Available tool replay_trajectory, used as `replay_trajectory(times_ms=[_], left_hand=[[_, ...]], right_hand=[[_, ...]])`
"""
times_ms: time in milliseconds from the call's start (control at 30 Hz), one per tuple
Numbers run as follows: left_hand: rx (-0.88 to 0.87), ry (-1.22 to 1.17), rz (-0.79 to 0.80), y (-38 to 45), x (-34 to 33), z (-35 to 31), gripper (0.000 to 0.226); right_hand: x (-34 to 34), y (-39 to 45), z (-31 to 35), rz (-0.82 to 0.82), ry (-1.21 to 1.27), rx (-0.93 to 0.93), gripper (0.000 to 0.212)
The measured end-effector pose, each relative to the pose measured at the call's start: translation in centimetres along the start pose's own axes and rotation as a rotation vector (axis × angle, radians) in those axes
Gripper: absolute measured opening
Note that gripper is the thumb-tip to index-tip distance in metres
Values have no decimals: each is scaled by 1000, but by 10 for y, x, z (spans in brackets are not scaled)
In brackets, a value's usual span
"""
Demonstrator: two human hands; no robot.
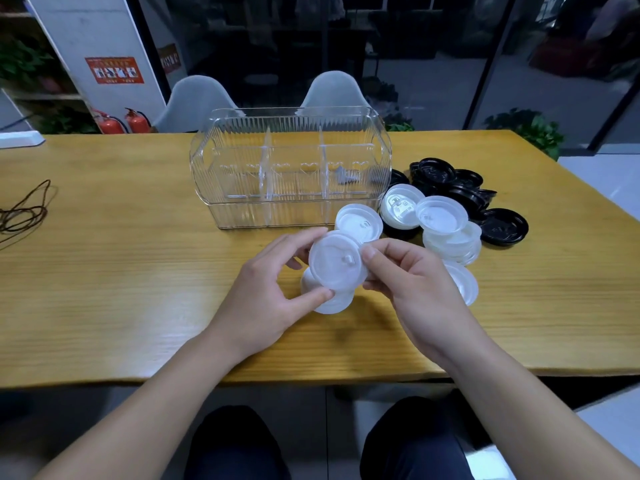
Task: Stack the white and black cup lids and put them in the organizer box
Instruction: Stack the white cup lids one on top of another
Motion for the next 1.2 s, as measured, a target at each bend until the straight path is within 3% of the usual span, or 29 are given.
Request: replay_trajectory(times_ms=[67, 133, 233, 300, 633, 800, 1200], left_hand=[[16, -26, -2, 1, 1, 4, 77], [32, -54, 3, 3, 2, 7, 76], [45, -56, 35, 4, 5, 11, 73], [45, -39, 57, 3, 7, 13, 72], [93, 65, 148, -5, 2, 22, 74], [127, 103, 180, -5, -2, 28, 72], [182, 105, 188, -7, 0, 30, 74]], right_hand=[[-1, 0, 3, 1, -11, 25, 20], [-2, 0, 8, 31, -81, 93, 38], [-3, -3, 10, 100, -408, 248, 64], [-2, -3, 7, 91, -576, 304, 69], [-5, 1, -16, -37, -795, 291, 58], [-4, 0, -24, -96, -893, 390, 46], [-5, 3, -26, -103, -887, 409, 50]])
Point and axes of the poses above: each hand's wrist, its own y-axis towards the middle knuckle, its own x-axis out of the back of the hand, z = x × y, the point moved 5 cm from there along y, towards the middle knuckle, and after that the axes turned 4 degrees about -x, right-handed, at the moved point
